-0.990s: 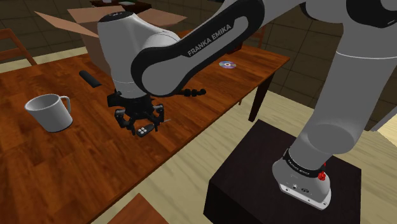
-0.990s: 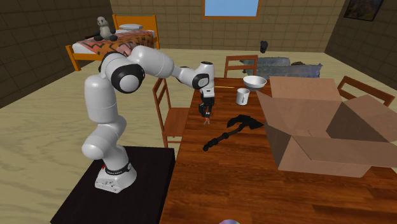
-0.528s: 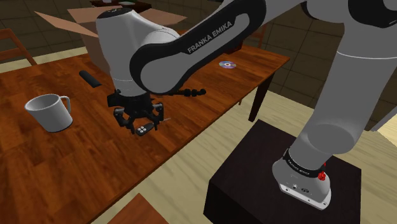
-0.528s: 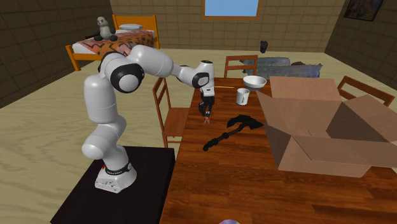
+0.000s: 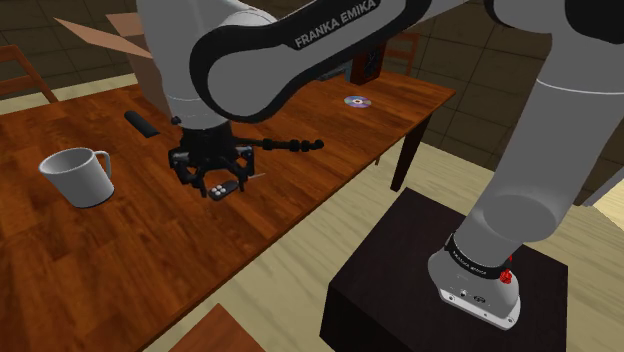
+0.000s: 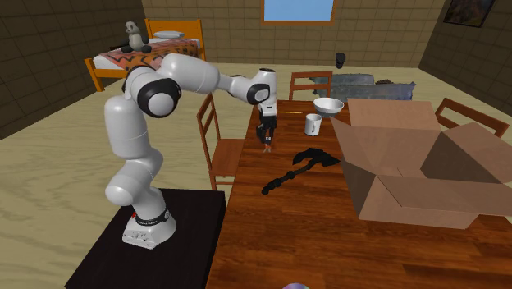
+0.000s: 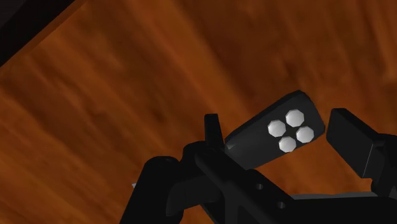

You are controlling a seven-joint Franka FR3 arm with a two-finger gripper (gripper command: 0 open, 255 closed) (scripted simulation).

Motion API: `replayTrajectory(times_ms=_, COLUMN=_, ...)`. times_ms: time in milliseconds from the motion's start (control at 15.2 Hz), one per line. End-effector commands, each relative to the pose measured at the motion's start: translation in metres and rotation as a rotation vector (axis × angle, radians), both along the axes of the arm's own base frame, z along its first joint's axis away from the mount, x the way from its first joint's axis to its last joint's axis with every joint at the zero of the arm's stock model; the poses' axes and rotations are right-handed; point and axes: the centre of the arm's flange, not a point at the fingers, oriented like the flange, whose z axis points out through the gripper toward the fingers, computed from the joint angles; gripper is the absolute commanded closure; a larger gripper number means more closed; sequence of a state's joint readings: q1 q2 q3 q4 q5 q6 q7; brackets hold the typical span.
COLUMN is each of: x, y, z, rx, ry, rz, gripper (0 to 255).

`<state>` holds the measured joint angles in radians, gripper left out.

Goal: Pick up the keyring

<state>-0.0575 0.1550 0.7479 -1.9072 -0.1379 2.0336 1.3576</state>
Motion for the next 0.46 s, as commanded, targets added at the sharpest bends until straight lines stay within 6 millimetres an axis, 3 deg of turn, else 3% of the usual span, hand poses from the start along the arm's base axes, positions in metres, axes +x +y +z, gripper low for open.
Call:
replayTrajectory(times_ms=0, x=0.0, y=-0.001, z=0.011, rx=0.0, ry=0.0, rz=0.0, gripper=255)
replayTrajectory(times_ms=264, x=0.0, y=-0.001, z=0.032, rx=0.0, ry=0.0, rz=0.0, gripper=255)
replayTrajectory(times_ms=396, x=0.0, y=-0.001, z=0.033, rx=0.0, ry=0.0, rz=0.0, gripper=255)
